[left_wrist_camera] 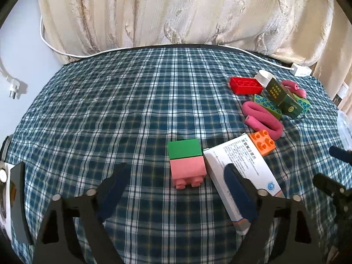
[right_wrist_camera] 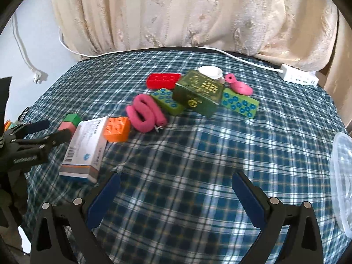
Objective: Organize objects
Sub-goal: 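Grasp pink-and-green block with left gripper while right gripper reaches for white medicine box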
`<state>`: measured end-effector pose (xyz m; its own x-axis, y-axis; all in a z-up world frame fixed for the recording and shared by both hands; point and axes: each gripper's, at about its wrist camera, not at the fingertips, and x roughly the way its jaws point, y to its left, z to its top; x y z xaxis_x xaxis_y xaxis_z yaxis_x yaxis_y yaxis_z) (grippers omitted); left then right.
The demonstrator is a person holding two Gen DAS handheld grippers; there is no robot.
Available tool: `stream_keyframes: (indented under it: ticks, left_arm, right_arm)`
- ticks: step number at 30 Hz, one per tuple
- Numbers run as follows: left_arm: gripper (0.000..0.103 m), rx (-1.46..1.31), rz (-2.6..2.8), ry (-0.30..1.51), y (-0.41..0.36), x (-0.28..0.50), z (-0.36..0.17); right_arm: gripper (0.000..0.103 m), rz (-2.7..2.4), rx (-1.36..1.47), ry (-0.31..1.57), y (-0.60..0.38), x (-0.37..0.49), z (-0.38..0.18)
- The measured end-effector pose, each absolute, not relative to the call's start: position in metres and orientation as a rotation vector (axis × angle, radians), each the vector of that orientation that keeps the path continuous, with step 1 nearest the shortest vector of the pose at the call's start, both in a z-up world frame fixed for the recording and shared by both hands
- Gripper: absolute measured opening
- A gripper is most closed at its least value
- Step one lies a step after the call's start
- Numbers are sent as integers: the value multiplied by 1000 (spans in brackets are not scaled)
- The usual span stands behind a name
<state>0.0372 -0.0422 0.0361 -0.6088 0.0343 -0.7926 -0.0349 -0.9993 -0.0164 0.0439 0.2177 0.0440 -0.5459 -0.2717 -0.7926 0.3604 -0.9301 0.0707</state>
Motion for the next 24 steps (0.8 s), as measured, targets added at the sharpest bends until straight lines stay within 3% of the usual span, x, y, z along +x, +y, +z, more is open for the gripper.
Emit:
stream_keyframes:
  ticks: [8, 16, 24]
  left_arm:
    - [70, -1394, 2782, -56, -56, 26, 29]
    - [38, -1401, 2769, -108, -60, 13, 21]
    - [34, -1375, 2845, -95, -71, 17, 16]
  right_arm:
    - [103, -2435, 1249, 153, 200, 45, 43]
    - [103, -2341, 1234, 167, 171, 50, 44]
    - [103, -2258, 1220, 225, 127, 54, 43]
